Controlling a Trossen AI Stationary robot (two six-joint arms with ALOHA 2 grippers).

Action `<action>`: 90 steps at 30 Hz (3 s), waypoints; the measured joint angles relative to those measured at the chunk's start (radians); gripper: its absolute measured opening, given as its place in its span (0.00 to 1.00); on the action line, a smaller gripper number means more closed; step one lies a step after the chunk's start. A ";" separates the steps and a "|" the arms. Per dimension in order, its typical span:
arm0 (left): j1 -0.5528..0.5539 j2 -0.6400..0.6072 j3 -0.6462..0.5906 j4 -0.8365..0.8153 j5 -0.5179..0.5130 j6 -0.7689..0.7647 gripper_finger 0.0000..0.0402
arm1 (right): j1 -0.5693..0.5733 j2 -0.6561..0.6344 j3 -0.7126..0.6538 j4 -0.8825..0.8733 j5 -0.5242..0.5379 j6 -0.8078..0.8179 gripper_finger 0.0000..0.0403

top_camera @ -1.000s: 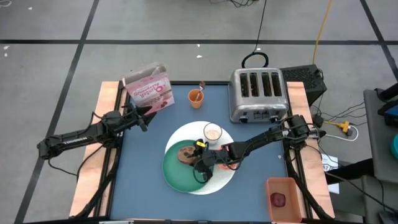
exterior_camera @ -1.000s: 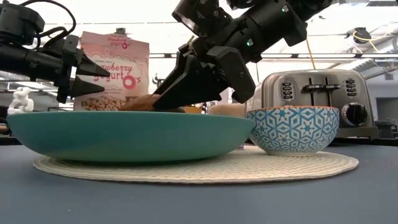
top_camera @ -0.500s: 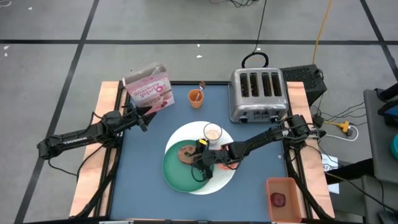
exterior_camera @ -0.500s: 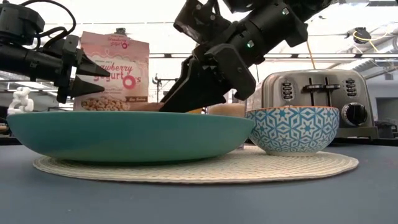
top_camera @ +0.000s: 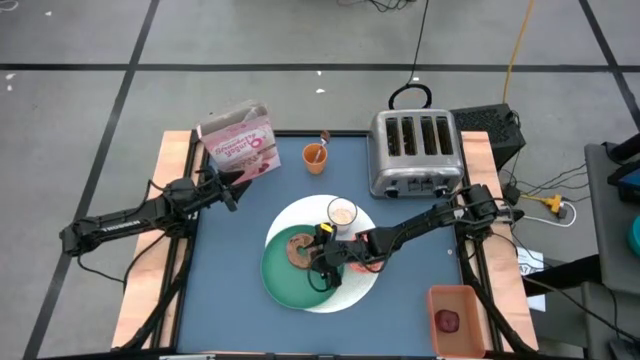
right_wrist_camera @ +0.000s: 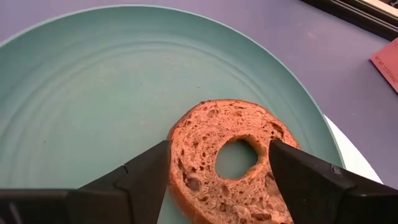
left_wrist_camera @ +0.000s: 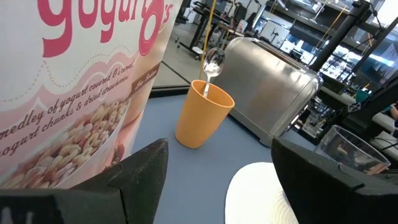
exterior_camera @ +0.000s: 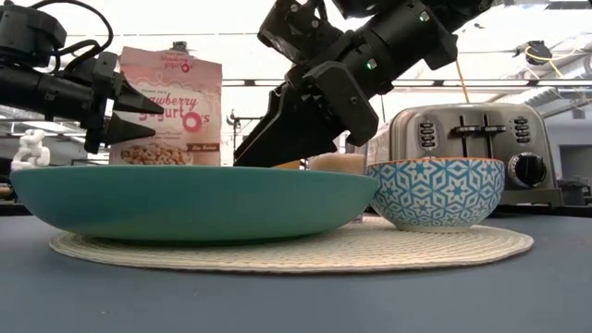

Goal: Arrange a breakfast setting
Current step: Put the bagel from the toaster on the green plate, then put the red apple on the green plate

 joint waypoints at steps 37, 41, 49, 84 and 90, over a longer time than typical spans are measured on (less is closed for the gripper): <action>0.000 0.000 0.000 0.000 0.000 0.000 0.71 | 0.002 0.000 0.000 0.003 -0.001 -0.003 0.66; 0.000 0.000 0.000 0.000 0.000 0.000 0.71 | 0.003 0.000 0.000 0.003 -0.001 -0.003 0.66; 0.000 0.000 0.000 -0.001 0.000 0.000 0.71 | 0.008 -0.035 0.001 -0.006 -0.003 -0.011 0.66; 0.000 0.000 -0.001 0.005 0.000 -0.022 0.71 | 0.021 -0.572 0.001 -0.404 0.002 -0.123 0.66; 0.000 0.000 -0.001 0.003 0.000 -0.019 0.71 | 0.021 -0.597 0.000 -0.447 0.001 -0.127 0.66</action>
